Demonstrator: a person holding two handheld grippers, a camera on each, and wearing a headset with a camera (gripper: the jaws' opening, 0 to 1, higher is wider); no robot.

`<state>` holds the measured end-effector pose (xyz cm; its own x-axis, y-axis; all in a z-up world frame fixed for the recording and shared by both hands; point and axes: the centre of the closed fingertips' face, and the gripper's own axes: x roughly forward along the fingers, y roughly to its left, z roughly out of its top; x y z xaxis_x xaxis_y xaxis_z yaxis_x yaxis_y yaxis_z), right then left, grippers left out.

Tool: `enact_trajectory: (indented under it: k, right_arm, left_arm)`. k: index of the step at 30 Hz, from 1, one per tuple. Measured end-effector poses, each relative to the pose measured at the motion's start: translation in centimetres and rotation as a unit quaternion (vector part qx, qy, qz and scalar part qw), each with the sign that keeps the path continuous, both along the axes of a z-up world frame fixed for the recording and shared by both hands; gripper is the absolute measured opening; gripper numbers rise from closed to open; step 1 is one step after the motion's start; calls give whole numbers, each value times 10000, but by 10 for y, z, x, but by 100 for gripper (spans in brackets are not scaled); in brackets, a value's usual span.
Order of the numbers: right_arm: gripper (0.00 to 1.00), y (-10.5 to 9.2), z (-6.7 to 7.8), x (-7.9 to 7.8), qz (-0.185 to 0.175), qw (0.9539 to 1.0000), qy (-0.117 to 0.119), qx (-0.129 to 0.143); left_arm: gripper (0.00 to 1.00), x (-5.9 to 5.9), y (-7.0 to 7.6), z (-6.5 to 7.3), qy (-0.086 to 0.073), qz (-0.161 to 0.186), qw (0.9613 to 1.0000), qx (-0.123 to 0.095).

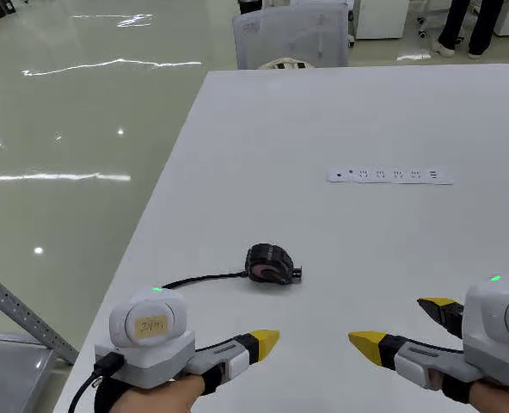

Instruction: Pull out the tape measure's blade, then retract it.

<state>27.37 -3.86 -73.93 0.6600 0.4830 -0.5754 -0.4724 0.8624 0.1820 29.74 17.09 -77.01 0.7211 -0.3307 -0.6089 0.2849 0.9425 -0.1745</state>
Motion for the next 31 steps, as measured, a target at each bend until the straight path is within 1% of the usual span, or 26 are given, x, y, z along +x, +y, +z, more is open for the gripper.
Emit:
enact_trajectory:
  k: [3,8,17,27,31]
  right_arm:
    - [70,0,-1,0,-9,10000,9,-6]
    - [70,-1,-1,0,-24,10000,7,-9]
    - [72,-3,-1,1,-61,10000,-9,-44]
    - [72,-5,1,2,-115,9999,-59,-57]
    - [73,-12,1,5,-246,9996,-90,-82]
  left_arm:
    - [100,0,1,-2,28,32,10000,-39]
    - [100,-1,2,-2,46,30,10000,-1]
    - [100,2,3,-1,32,57,10000,-16]
    - [100,1,6,-1,37,96,9999,-14]
    - [100,2,6,0,21,100,9999,-17]
